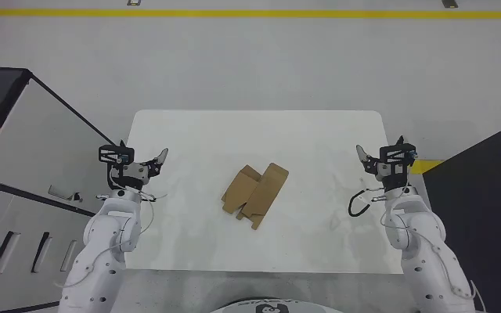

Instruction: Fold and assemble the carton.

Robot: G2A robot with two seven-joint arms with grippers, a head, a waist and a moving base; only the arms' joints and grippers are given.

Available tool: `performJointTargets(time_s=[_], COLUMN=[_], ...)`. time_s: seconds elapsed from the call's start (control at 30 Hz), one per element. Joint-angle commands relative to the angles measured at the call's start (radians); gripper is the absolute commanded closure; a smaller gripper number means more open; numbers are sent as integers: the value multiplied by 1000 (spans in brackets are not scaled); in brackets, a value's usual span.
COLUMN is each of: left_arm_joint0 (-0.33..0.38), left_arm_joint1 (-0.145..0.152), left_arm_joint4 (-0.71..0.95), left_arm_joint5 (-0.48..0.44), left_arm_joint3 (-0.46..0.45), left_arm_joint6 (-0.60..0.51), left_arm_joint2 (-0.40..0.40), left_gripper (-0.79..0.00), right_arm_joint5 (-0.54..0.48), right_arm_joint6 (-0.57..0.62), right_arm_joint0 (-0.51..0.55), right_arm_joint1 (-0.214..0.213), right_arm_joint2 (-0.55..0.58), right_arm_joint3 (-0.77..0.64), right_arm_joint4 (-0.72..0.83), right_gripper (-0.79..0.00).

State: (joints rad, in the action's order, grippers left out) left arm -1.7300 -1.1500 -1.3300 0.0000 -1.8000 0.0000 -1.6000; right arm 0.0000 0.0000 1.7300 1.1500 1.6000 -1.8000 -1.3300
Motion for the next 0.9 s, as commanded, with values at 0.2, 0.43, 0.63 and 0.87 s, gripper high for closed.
performJointTargets(time_s=[0.2, 0.43, 0.63, 0.87], left_arm_joint0=[0, -27, -81, -89], left_arm_joint1=[0, -2, -5, -5], left_arm_joint4=[0, -21, -113, -136], left_arm_joint5=[0, -24, -40, -47], left_arm_joint3=[0, -28, -100, -119], left_arm_joint6=[0, 0, -15, -22], left_arm_joint2=[0, 24, 78, 96], left_gripper=[-784, -785, -785, -785], right_arm_joint5=[0, 0, 0, 0], right_arm_joint6=[0, 0, 0, 0], right_arm_joint0=[0, 0, 0, 0], right_arm_joint1=[0, 0, 0, 0], right_arm_joint2=[0, 0, 0, 0], right_arm_joint3=[0, 0, 0, 0], right_arm_joint4=[0, 0, 0, 0], right_gripper=[-785, -785, -785, -785])
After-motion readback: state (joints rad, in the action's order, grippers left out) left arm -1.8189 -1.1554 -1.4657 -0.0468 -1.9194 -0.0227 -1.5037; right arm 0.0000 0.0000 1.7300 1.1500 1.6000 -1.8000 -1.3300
